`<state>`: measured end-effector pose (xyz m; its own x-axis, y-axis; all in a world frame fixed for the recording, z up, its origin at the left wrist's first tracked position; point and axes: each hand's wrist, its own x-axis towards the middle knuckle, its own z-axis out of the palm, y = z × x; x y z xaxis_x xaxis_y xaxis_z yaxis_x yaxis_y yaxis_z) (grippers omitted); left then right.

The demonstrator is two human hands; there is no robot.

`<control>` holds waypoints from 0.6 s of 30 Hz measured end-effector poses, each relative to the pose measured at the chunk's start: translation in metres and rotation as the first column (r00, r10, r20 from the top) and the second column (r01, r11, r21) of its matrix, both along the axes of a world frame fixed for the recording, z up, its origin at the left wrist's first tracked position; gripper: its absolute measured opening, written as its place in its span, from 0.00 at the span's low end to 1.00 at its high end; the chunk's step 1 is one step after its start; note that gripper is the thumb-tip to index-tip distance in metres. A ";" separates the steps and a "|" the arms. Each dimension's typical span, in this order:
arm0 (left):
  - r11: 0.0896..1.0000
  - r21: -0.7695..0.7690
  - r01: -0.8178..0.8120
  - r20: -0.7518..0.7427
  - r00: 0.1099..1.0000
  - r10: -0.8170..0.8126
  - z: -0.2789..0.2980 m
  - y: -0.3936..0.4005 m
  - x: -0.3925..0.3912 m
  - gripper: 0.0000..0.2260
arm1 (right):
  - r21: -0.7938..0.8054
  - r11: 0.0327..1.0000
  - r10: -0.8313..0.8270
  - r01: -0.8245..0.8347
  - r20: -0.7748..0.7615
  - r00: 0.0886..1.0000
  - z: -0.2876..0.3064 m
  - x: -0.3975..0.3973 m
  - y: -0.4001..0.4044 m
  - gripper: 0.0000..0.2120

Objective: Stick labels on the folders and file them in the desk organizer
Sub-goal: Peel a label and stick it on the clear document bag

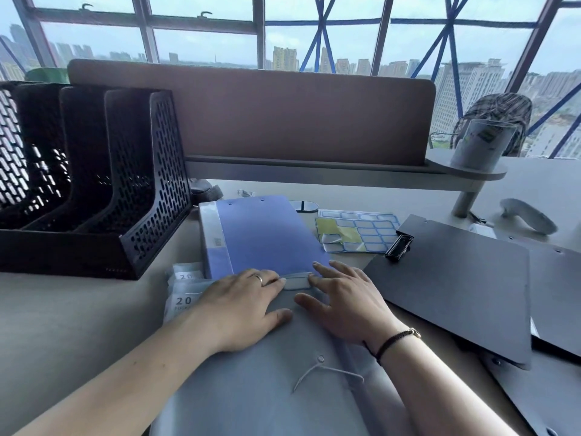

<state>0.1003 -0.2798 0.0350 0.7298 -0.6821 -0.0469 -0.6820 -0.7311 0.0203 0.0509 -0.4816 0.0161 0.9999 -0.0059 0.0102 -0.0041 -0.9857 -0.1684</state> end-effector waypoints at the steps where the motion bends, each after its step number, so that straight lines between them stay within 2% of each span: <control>1: 1.000 -0.003 -0.004 -0.008 1.000 0.004 0.002 0.000 -0.001 0.31 | -0.006 1.000 0.002 -0.002 0.005 1.000 0.000 0.000 0.000 0.33; 4: 0.999 -0.012 -0.034 -0.077 0.996 0.033 0.011 0.005 -0.002 0.31 | -0.032 0.999 -0.001 0.002 0.029 1.000 0.003 -0.004 0.001 0.31; 8: 0.994 -0.013 -0.108 -0.114 0.988 0.106 0.025 0.025 -0.004 0.30 | -0.039 0.999 -0.027 0.029 0.028 0.999 0.011 -0.021 -0.003 0.24; 14: 0.960 -0.115 -0.255 -0.099 0.965 0.245 0.026 0.066 -0.021 0.29 | 0.018 1.000 0.005 -0.005 0.028 1.000 0.010 -0.048 0.009 0.27; 18: 0.896 -0.218 -0.386 -0.110 0.922 0.370 0.020 0.098 -0.043 0.29 | 0.052 0.999 0.004 -0.005 0.010 1.000 0.011 -0.070 0.020 0.27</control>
<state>0.0569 -0.1823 0.0547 0.9355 -0.3525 0.0224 -0.3464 -0.9030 0.2540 -0.0188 -0.4614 0.0275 0.9998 -0.0020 0.0195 0.0023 -0.9757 -0.2191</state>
